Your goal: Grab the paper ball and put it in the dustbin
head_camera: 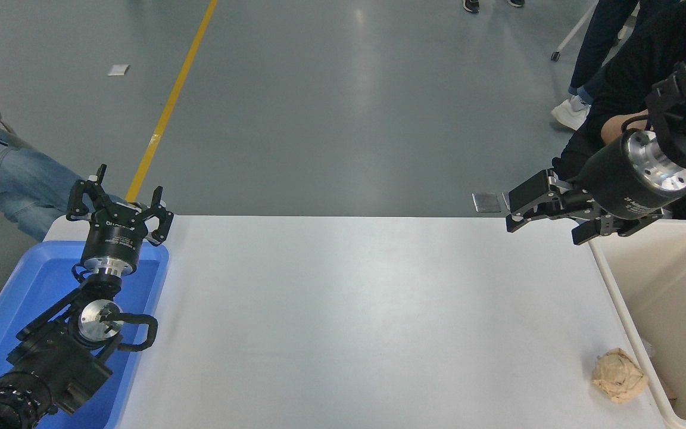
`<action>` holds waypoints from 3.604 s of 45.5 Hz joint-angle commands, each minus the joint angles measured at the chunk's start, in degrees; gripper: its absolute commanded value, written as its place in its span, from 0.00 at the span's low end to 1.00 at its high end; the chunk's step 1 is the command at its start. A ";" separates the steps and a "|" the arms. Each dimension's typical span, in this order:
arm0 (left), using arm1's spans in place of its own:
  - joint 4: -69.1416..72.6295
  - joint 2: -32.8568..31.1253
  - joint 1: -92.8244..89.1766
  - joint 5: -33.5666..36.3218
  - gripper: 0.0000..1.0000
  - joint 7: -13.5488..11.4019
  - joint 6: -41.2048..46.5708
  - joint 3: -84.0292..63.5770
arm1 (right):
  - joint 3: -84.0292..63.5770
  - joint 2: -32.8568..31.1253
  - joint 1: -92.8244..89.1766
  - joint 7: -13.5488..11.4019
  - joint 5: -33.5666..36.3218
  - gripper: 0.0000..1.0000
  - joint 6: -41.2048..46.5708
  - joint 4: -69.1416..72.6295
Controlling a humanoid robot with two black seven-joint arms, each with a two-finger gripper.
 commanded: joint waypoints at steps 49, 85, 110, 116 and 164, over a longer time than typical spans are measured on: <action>-0.04 0.00 0.00 0.00 0.99 -0.01 0.00 0.00 | -1.51 0.24 -1.07 -0.01 0.17 1.00 0.01 -0.90; -0.04 0.00 0.00 0.00 0.99 -0.01 0.00 0.00 | -3.79 -1.95 -2.65 0.17 1.05 1.00 -0.08 -3.54; -0.04 0.00 0.00 0.00 0.99 0.08 0.00 0.00 | -7.13 -1.43 -13.72 -0.01 -0.27 1.00 -11.68 -7.23; -0.04 0.00 0.00 0.00 0.99 -0.01 0.00 0.00 | -7.22 -1.60 -17.76 -0.01 -1.67 1.00 -14.22 -10.56; -0.04 0.00 0.00 0.00 0.99 0.08 0.00 0.00 | 4.55 -6.17 -58.98 -0.01 7.11 1.00 -30.40 -23.84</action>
